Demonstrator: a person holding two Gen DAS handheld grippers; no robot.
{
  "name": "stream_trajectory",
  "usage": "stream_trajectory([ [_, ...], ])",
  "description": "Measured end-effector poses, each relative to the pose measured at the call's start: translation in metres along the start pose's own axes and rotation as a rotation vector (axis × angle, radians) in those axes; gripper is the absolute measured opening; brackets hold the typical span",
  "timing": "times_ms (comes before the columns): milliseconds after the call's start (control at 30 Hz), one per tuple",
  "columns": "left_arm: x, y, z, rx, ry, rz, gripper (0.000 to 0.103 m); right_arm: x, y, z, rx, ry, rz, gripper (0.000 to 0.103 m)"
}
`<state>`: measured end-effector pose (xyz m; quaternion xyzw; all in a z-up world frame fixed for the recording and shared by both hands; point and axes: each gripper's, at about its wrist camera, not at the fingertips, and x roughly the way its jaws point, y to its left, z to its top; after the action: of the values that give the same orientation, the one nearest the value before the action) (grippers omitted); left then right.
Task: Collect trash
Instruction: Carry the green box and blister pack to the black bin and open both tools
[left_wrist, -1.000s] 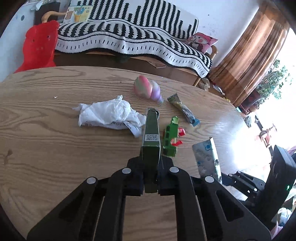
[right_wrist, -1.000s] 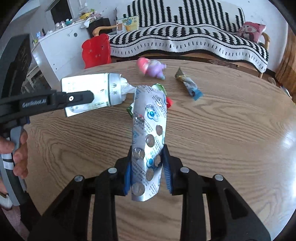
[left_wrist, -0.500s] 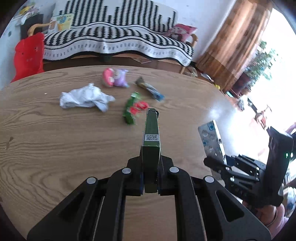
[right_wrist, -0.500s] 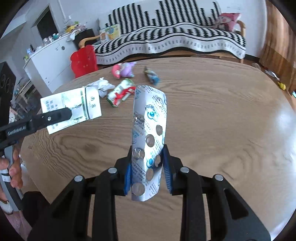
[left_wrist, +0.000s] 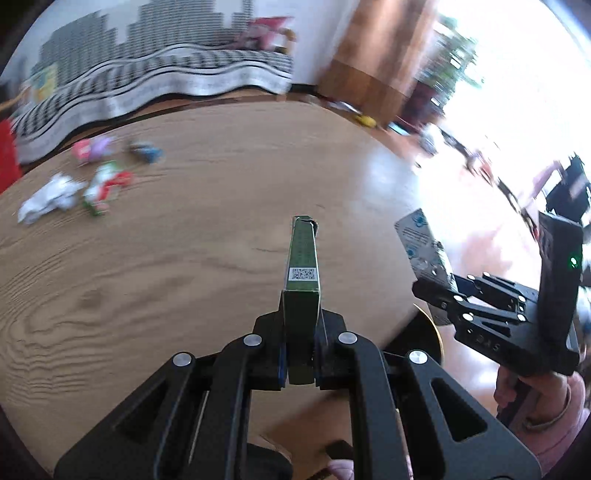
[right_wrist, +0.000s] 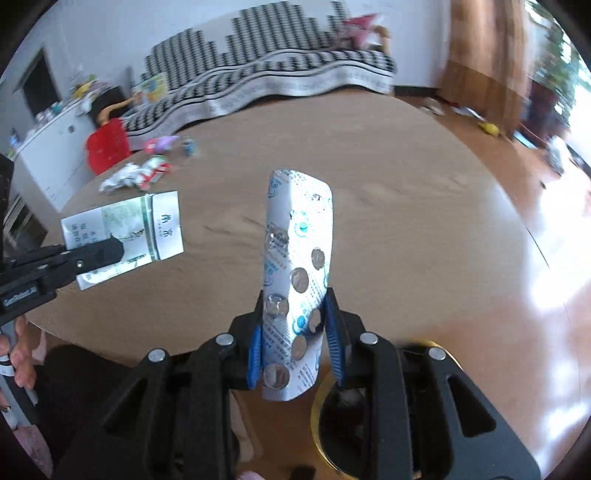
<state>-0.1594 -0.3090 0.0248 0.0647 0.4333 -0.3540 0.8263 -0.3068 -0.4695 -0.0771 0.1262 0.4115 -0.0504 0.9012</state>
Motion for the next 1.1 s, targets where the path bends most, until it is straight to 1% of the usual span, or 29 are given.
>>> stream_trajectory([
  [67, 0.008, -0.03, -0.006, 0.047, 0.021, -0.036, 0.009, -0.01, -0.024, -0.02, 0.035, 0.007, -0.026, 0.029],
  [167, 0.026, -0.075, -0.016, 0.115, 0.066, -0.091, 0.009, -0.021, -0.065, -0.058, 0.104, 0.031, -0.067, 0.029],
  [200, 0.035, -0.093, -0.021, 0.146, 0.087, -0.111, 0.009, -0.022, -0.072, -0.065, 0.119, 0.037, -0.072, 0.029],
  [300, 0.059, -0.13, -0.035, 0.207, 0.137, -0.141, 0.009, -0.021, -0.108, -0.103, 0.189, 0.074, -0.085, 0.029],
  [433, 0.095, -0.161, -0.053, 0.257, 0.216, -0.158, 0.009, -0.007, -0.137, -0.136, 0.237, 0.122, -0.08, 0.029],
  [500, 0.113, -0.169, -0.061, 0.264, 0.261, -0.166, 0.009, 0.0, -0.147, -0.146, 0.252, 0.141, -0.069, 0.029],
  [600, 0.134, -0.173, -0.068, 0.26, 0.306, -0.168, 0.009, 0.01, -0.158, -0.158, 0.267, 0.164, -0.054, 0.029],
  [733, 0.155, -0.168, -0.069, 0.244, 0.344, -0.152, 0.009, 0.019, -0.168, -0.163, 0.271, 0.18, -0.038, 0.029],
  [833, 0.16, -0.167, -0.075, 0.234, 0.358, -0.147, 0.009, 0.024, -0.169, -0.159, 0.269, 0.182, -0.027, 0.029],
  [1000, 0.17, -0.176, -0.078, 0.238, 0.38, -0.149, 0.009, 0.026, -0.171, -0.163, 0.276, 0.185, -0.015, 0.029],
  [1100, 0.17, -0.179, -0.077, 0.24, 0.373, -0.147, 0.009, 0.03, -0.17, -0.16, 0.281, 0.199, -0.015, 0.029],
])
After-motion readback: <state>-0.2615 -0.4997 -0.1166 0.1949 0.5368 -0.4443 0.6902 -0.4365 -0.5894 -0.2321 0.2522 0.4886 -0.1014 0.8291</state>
